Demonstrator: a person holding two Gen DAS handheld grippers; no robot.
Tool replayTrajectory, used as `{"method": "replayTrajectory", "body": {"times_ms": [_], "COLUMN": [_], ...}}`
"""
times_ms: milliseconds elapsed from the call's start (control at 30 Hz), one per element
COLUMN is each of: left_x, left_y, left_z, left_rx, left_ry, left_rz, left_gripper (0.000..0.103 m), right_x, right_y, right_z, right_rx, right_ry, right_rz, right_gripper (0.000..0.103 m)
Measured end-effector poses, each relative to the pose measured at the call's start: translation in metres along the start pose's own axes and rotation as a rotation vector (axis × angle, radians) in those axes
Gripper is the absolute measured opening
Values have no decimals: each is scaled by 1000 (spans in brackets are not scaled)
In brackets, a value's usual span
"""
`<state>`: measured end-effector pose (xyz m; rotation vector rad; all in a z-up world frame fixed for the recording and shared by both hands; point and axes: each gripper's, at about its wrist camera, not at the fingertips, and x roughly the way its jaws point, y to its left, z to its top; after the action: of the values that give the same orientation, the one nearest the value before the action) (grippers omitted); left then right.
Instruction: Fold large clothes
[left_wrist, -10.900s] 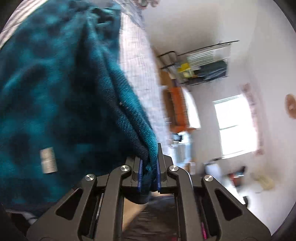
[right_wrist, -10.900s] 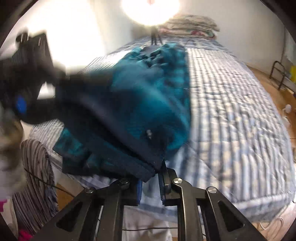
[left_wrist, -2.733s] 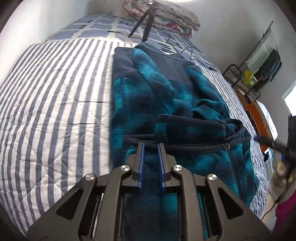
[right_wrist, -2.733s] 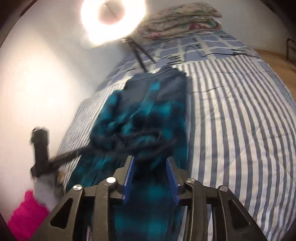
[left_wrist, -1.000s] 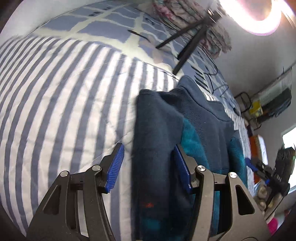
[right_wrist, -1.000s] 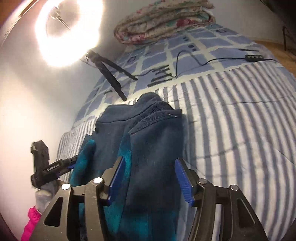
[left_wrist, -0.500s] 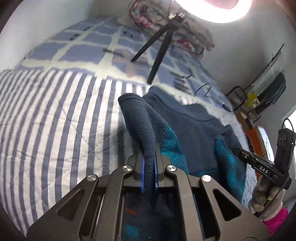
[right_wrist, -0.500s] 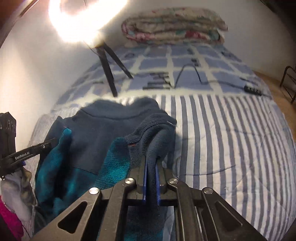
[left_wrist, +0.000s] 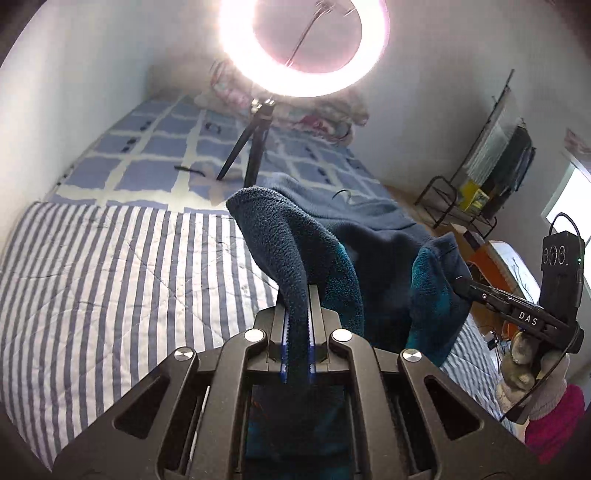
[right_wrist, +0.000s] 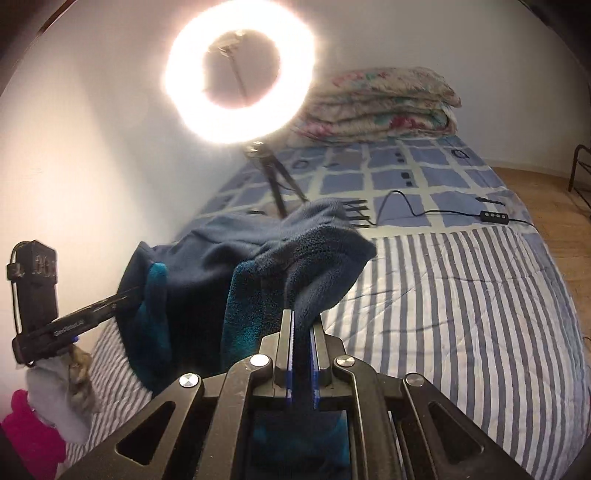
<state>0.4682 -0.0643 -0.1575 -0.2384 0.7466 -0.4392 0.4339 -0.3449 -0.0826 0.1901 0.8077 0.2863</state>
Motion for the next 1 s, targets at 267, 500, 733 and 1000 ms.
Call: {"method": "replayTrajectory", "body": {"times_ms": [267, 500, 733, 1000], "left_x": [-66, -99, -110, -155], "left_y": [-33, -39, -42, -34], "left_z": [-63, -130, -189, -215], "left_rx": [97, 119, 158, 155], "left_ry": [-23, 6, 90, 113], "left_rz": [11, 27, 43, 37], "left_gripper": [5, 5, 5, 14], "right_x": [-66, -90, -107, -155], "right_y": [34, 36, 30, 18], "right_z": [-61, -132, -179, -188], "right_rx": [-109, -106, -120, -98], "right_ry": [3, 66, 111, 79], "right_rz": [25, 10, -11, 2], "right_gripper": [4, 3, 3, 40]}}
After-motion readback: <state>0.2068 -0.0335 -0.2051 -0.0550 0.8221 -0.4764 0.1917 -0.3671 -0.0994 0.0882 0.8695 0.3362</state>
